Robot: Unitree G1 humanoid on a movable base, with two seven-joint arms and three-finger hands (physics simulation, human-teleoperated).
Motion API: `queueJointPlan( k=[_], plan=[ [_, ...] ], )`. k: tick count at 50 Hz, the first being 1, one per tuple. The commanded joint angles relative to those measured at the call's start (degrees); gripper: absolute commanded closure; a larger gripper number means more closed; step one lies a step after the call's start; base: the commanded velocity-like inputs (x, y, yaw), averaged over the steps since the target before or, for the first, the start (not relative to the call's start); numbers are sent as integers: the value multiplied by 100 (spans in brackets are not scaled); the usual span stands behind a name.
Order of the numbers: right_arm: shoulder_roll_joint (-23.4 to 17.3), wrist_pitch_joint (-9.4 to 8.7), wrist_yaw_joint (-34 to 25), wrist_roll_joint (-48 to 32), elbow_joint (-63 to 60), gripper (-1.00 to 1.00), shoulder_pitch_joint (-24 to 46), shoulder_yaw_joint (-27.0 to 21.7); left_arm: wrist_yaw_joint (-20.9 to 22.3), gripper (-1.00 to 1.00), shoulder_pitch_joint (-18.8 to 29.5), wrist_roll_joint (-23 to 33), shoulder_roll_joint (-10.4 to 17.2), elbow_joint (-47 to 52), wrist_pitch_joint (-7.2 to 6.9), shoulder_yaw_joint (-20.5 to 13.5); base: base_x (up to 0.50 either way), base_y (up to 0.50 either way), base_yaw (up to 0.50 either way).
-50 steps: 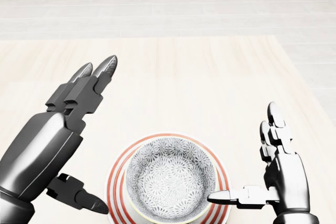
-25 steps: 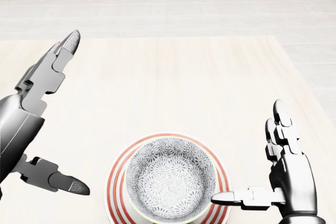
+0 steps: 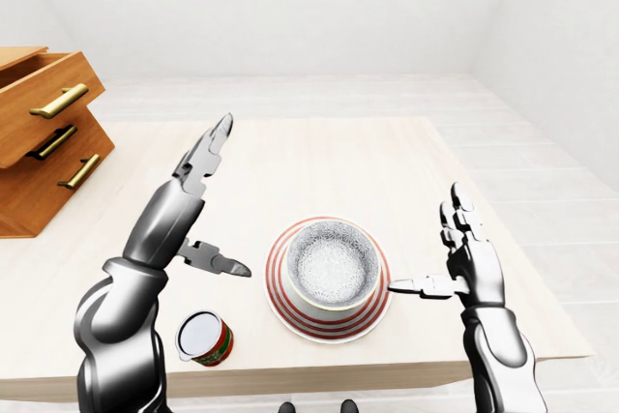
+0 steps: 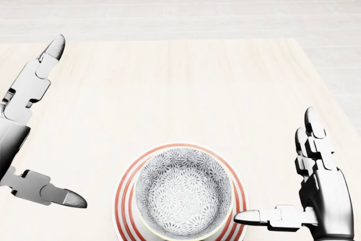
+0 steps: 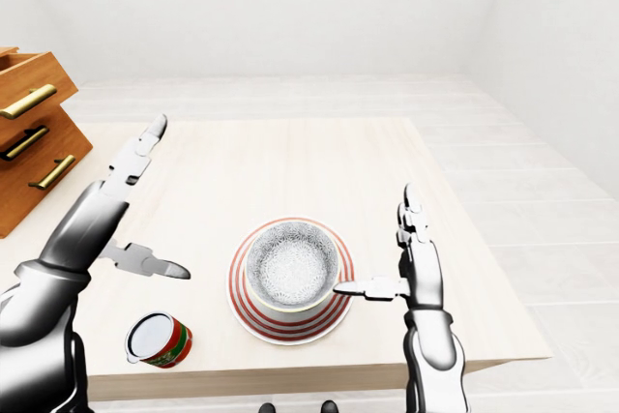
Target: Put the bowl on the plate.
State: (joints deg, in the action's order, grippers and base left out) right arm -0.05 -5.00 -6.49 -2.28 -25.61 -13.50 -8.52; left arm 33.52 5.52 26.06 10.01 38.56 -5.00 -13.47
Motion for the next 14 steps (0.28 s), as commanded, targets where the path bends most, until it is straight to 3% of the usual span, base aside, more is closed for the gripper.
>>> queueJointPlan(
  k=[1,14],
  plan=[
    [8,0,-93,-16,-264,-100,-86,-115,-96,-100,-73,-152,65,-185,0,-143,0,0,0],
    [49,0,-274,-108,-736,-100,-219,-332,6,-100,-158,-195,118,-43,0,-289,0,0,0]
  ],
)
